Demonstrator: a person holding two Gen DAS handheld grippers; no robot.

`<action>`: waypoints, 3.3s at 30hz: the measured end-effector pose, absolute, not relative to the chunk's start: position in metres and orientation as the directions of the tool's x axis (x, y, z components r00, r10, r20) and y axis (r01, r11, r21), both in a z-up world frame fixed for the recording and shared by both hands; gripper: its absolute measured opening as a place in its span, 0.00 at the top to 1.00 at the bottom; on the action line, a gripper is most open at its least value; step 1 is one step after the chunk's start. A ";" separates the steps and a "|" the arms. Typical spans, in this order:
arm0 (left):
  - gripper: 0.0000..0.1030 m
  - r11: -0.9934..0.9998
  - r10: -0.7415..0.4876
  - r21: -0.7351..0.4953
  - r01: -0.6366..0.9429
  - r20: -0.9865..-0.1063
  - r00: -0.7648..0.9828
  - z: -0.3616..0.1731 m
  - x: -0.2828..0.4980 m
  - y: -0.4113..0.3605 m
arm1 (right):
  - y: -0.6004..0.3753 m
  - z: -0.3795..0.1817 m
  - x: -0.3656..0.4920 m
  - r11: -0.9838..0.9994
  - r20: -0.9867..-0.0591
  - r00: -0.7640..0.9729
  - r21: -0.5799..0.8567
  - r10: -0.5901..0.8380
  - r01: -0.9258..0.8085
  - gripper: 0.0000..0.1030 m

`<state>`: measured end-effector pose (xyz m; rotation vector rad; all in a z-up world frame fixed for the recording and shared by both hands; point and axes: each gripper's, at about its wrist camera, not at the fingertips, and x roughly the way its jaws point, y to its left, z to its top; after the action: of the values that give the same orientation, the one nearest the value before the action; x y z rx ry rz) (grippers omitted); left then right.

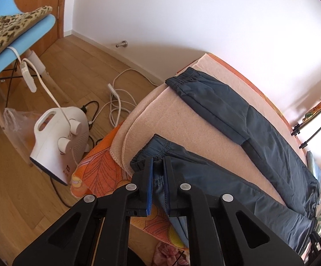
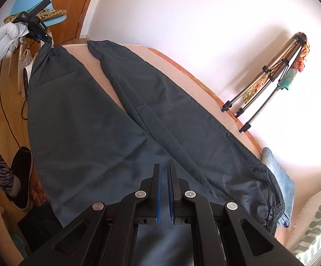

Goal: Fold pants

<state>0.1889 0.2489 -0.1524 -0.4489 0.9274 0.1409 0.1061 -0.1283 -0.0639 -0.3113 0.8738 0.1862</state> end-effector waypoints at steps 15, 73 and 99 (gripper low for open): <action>0.93 0.897 -0.084 -0.323 -0.303 -0.795 0.601 -0.159 0.212 0.234 | -0.035 -0.146 0.019 0.755 -0.802 0.598 -0.380 0.021 -0.535 0.42; 0.52 0.998 -0.061 -0.036 0.055 -0.839 0.541 -0.175 0.394 0.168 | -0.239 -0.157 0.321 0.969 -0.910 0.402 -0.001 0.102 -0.248 1.00; 0.77 0.999 -0.015 0.024 0.042 -0.679 0.734 -0.118 0.349 0.165 | -0.237 -0.084 0.303 0.982 -0.821 0.570 -0.081 0.031 -0.171 1.00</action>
<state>0.3490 0.1648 -0.1179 0.0385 0.7462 -0.0313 0.3027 -0.2365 -0.0836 -0.1579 0.9575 0.1193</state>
